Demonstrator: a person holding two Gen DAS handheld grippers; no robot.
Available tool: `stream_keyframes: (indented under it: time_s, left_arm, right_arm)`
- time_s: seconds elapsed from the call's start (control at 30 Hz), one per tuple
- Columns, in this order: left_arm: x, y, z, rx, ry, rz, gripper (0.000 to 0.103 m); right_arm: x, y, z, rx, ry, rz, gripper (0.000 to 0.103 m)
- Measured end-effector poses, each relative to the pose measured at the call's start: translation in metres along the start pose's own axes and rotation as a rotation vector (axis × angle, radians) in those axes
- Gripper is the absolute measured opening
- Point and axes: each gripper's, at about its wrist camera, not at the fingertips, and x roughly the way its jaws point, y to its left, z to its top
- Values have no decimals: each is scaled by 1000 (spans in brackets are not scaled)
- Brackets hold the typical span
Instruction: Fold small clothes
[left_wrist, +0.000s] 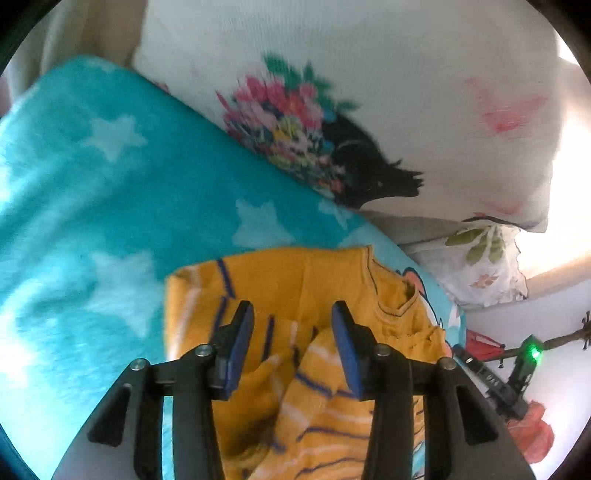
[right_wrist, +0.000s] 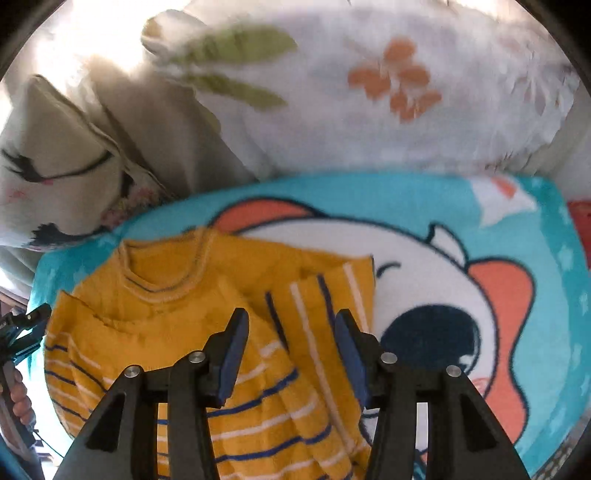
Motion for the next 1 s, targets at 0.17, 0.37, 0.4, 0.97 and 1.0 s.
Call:
stream_keyframes:
  time_s: [0.17,0.37,0.4,0.97,1.0]
  left_arm:
    - [-42,5,-37,77,-34,89,51]
    - [-48,19,-99,136,33,203,51]
    - [-44,21,-109,146,52,221,51]
    - [-82,20,-150,254,-61,362,53]
    - [-84,18,-151,258,-67,368,53]
  right_arm:
    - [-14,59,-11,-98,4,149,53]
    - [20,168,-32,-301,132,299,39]
    - [26,184,-34,-329,142,306,39]
    - [93,324,-35,-623,188,149,43]
    - [90,320,-32,-605,191,157,43]
